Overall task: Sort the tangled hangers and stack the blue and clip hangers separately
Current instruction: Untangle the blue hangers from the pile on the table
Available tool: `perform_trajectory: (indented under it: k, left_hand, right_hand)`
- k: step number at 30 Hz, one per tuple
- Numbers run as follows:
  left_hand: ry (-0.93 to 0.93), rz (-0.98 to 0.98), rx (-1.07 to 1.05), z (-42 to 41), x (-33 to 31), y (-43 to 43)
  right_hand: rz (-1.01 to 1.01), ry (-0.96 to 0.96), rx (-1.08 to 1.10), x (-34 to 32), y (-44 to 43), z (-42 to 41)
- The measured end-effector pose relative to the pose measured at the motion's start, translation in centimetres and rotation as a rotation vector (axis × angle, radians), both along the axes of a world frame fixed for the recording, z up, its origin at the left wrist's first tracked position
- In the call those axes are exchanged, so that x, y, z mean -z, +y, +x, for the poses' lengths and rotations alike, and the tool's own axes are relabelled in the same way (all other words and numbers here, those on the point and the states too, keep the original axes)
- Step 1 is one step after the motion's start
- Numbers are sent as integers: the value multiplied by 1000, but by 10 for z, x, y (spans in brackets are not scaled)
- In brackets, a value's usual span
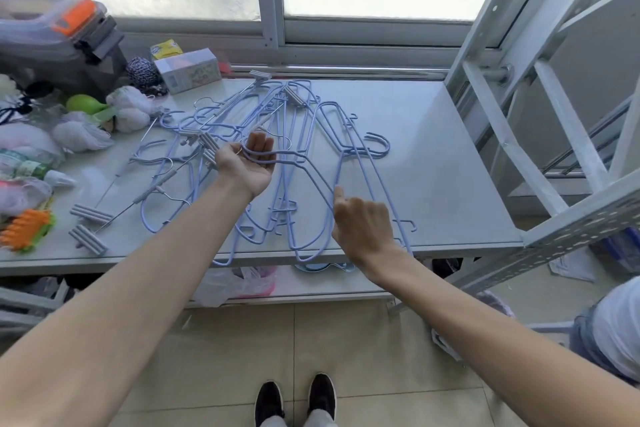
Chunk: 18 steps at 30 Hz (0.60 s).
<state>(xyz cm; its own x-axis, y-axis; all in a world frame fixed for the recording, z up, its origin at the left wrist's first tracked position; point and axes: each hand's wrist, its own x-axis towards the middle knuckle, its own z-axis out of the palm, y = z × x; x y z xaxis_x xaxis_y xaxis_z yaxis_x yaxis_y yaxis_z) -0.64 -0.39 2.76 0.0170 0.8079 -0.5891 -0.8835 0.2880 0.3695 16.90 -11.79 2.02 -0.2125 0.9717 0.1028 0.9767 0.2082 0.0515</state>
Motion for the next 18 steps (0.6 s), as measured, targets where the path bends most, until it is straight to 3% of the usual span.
perform_trajectory:
  k: [5, 12, 18]
  left_hand:
    - [-33, -89, -68, 1, 7, 1]
    - [-85, -53, -123, 4, 13, -1]
    - [-10, -83, -109, 5, 18, -1]
  right_hand:
    - [-26, 42, 32, -1, -5, -5]
    - [-72, 121, -20, 17, -7, 4]
    - [-119, 160, -70, 26, -12, 6]
